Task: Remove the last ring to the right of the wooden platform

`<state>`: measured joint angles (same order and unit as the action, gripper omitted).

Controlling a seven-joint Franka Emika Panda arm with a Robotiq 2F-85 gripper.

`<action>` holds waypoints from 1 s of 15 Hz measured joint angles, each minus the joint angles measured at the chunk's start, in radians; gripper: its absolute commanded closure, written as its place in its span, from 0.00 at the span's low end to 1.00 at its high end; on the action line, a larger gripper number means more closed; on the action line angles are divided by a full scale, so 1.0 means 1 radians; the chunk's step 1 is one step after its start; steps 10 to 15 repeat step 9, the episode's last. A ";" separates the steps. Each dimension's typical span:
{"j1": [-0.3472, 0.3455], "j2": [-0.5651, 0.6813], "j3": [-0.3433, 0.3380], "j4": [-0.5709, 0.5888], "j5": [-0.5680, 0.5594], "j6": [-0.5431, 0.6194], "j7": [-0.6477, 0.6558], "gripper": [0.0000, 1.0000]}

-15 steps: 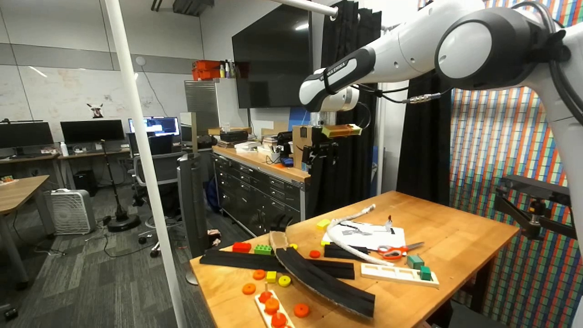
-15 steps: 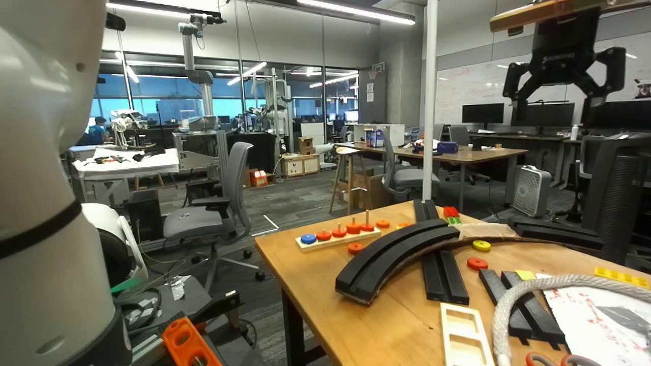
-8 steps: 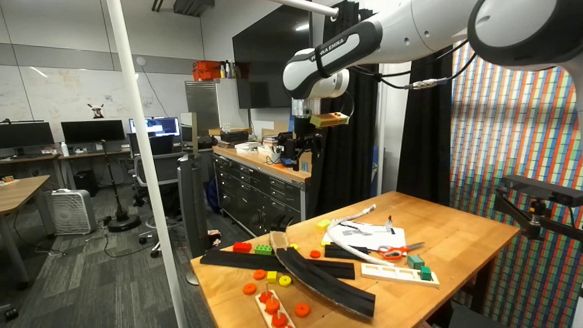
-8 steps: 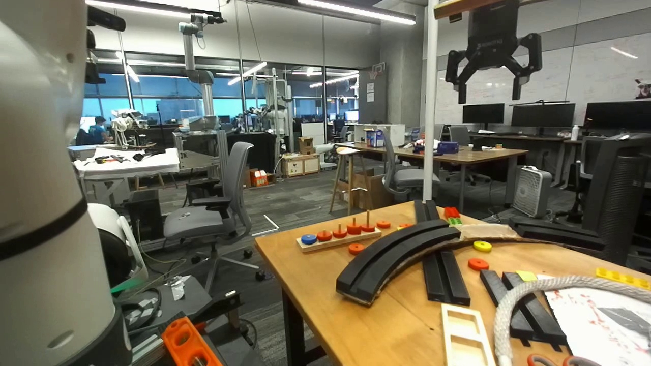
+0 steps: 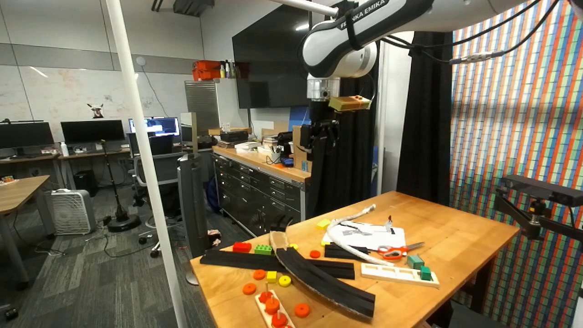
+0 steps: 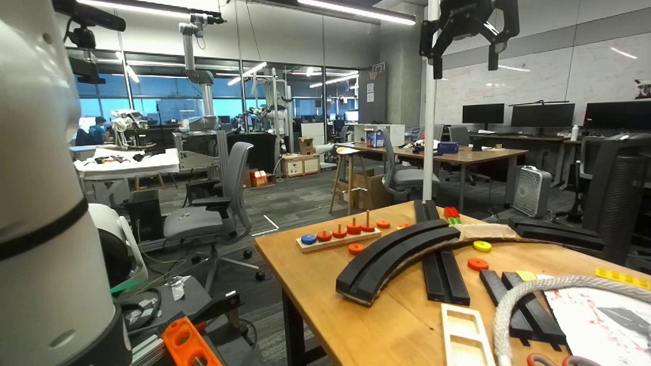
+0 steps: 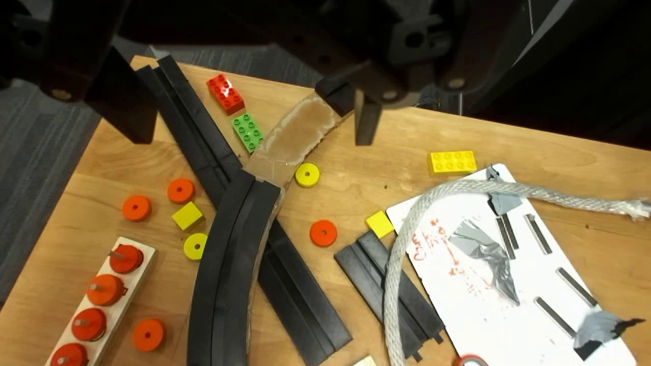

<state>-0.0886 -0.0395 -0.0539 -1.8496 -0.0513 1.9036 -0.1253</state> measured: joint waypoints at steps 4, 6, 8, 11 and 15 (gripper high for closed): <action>0.005 -0.102 0.009 -0.112 -0.017 0.000 0.054 0.00; 0.005 -0.137 0.013 -0.157 -0.020 0.000 0.076 0.00; 0.005 -0.158 0.015 -0.185 -0.020 0.001 0.087 0.00; 0.005 -0.162 0.015 -0.190 -0.020 0.001 0.089 0.00; 0.005 -0.162 0.015 -0.190 -0.020 0.001 0.089 0.00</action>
